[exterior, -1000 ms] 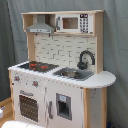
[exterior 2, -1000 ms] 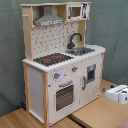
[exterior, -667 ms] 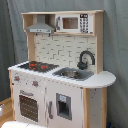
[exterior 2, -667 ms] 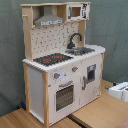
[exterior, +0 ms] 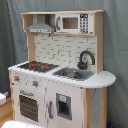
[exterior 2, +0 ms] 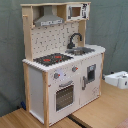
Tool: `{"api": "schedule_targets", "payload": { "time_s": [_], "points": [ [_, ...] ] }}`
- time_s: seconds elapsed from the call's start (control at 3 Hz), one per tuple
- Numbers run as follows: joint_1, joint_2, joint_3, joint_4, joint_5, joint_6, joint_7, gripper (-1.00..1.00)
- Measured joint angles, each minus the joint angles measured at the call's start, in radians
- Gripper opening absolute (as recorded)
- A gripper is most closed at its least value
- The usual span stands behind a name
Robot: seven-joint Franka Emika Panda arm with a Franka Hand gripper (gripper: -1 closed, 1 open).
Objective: Play with the kitchen
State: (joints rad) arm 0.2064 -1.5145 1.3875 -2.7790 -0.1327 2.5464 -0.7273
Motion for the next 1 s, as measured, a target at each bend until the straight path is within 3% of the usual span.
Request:
{"api": "schedule_targets", "payload": {
  "time_s": [0.33, 1.0],
  "points": [
    [-0.054, 0.007, -0.076, 0.003, -0.032, 0.049, -0.052, 1.0],
    [-0.158, 0.016, -0.201, 0.024, -0.047, 0.164, -0.189, 1.0]
  ]
}}
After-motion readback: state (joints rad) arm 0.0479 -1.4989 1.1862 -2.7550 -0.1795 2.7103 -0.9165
